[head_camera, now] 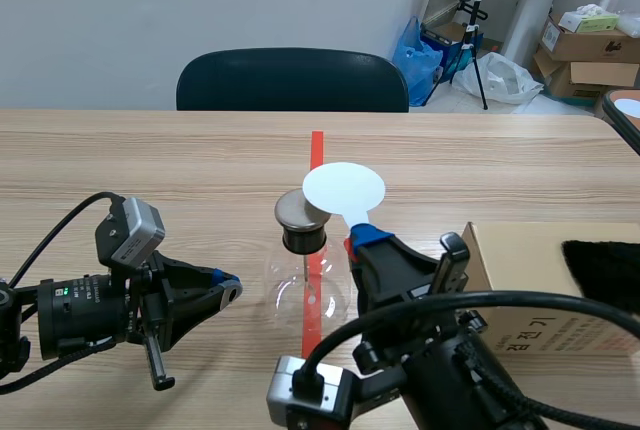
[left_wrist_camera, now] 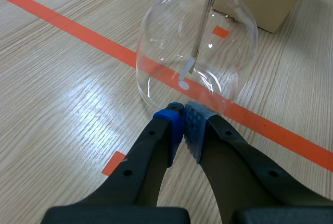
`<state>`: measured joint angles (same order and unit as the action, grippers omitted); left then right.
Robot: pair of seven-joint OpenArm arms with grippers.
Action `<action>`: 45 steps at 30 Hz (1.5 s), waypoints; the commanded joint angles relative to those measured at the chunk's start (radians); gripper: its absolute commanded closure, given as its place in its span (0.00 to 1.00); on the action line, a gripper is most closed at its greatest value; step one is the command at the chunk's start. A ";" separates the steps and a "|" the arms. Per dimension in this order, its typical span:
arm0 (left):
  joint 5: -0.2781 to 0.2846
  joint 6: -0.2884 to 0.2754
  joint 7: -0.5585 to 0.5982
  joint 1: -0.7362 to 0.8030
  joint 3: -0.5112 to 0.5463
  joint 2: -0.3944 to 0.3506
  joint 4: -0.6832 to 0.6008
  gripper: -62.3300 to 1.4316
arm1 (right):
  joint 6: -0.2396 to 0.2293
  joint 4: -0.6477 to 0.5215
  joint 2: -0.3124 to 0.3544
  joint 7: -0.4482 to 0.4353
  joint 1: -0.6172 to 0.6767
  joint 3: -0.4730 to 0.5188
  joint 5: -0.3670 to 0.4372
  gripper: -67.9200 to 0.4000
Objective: Do the electroscope experiment
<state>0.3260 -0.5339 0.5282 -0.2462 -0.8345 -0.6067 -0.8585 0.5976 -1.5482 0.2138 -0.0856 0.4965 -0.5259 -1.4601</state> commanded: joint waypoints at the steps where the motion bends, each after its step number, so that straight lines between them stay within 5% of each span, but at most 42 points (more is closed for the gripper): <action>1: 0.010 -0.003 0.014 -0.006 0.005 -0.004 -0.006 0.93 | 0.011 -0.015 0.013 -0.024 -0.014 0.001 -0.001 0.98; 10: 0.010 -0.003 0.014 -0.006 0.005 -0.004 -0.006 0.93 | 0.011 -0.015 0.013 -0.146 -0.014 0.001 -0.001 0.98; 34: 0.010 -0.003 0.014 -0.006 0.005 -0.004 -0.006 0.93 | 0.011 -0.015 0.013 -0.153 -0.014 0.001 -0.001 0.98; 45: 0.010 -0.002 0.014 -0.006 0.005 -0.004 -0.006 0.93 | 0.011 -0.015 0.013 -0.013 -0.014 0.001 -0.001 0.98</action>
<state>0.3260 -0.5339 0.5282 -0.2462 -0.8345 -0.6067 -0.8585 0.5976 -1.5482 0.2169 -0.1081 0.4961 -0.5259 -1.4601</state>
